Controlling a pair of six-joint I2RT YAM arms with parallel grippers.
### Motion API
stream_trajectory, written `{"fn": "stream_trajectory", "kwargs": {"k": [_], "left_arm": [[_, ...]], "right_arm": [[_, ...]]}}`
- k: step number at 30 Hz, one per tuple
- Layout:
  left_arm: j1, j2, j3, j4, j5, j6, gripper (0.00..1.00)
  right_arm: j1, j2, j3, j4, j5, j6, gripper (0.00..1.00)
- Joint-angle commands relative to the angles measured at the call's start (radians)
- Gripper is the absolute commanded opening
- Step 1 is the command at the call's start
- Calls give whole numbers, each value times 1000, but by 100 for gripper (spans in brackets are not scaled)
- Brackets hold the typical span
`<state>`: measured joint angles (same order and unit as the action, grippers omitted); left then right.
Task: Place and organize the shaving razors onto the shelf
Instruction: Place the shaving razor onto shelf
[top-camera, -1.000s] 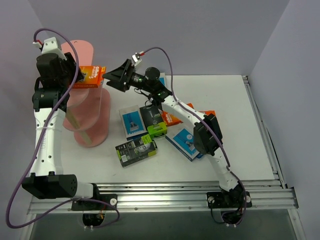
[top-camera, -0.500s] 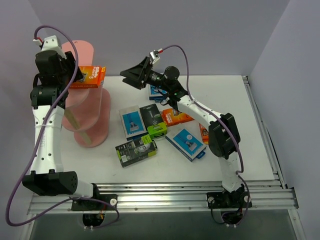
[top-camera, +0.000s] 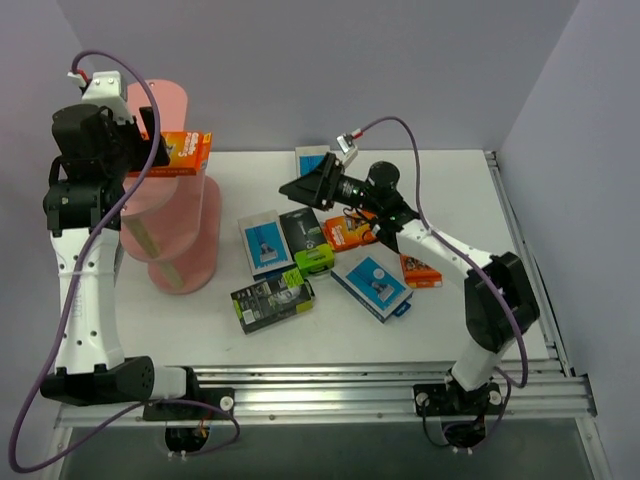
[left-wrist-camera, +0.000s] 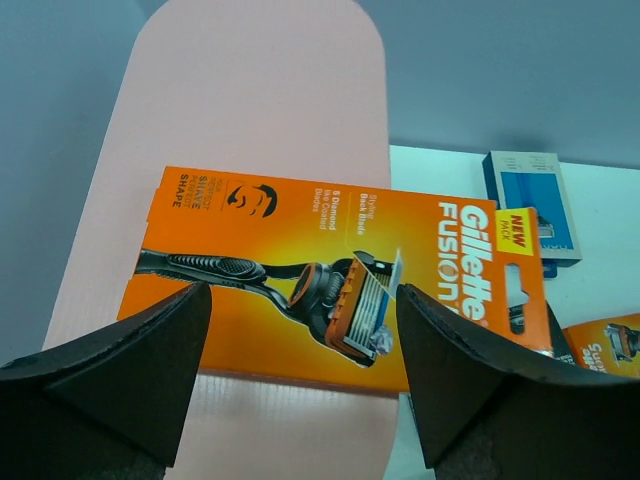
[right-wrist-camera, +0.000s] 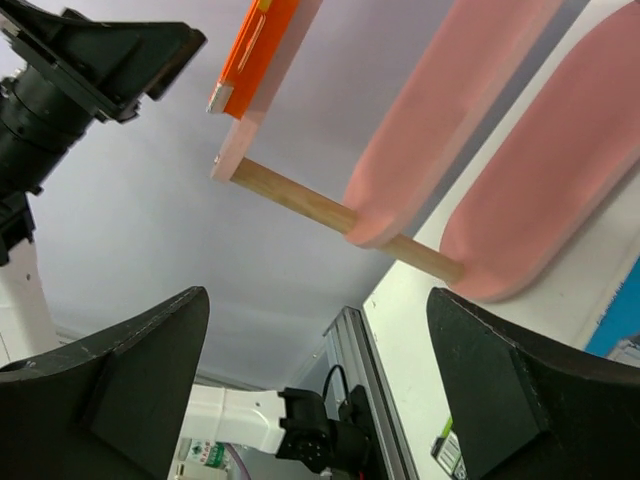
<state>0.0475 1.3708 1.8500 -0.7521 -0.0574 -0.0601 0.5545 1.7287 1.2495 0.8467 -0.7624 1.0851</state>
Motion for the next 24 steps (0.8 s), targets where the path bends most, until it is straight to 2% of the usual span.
{"fn": "stream_trajectory", "kwargs": {"k": [1,6,14,24], "left_arm": [[3,-18,69,5,117,45,84],[2,16,110,-9,166,16,87],[-32,70,152,-32,218,-3,91],[-127,119,167,-70,117,29,93]], "right_arm": [[-28,-95,-70,52,-41,-73,86],[-47,-147,-148,5,-43,-131,86],[-65,-178,-182,-52,-48,-180,87],[-91,-204,-217,-104,-52,-228,88]]}}
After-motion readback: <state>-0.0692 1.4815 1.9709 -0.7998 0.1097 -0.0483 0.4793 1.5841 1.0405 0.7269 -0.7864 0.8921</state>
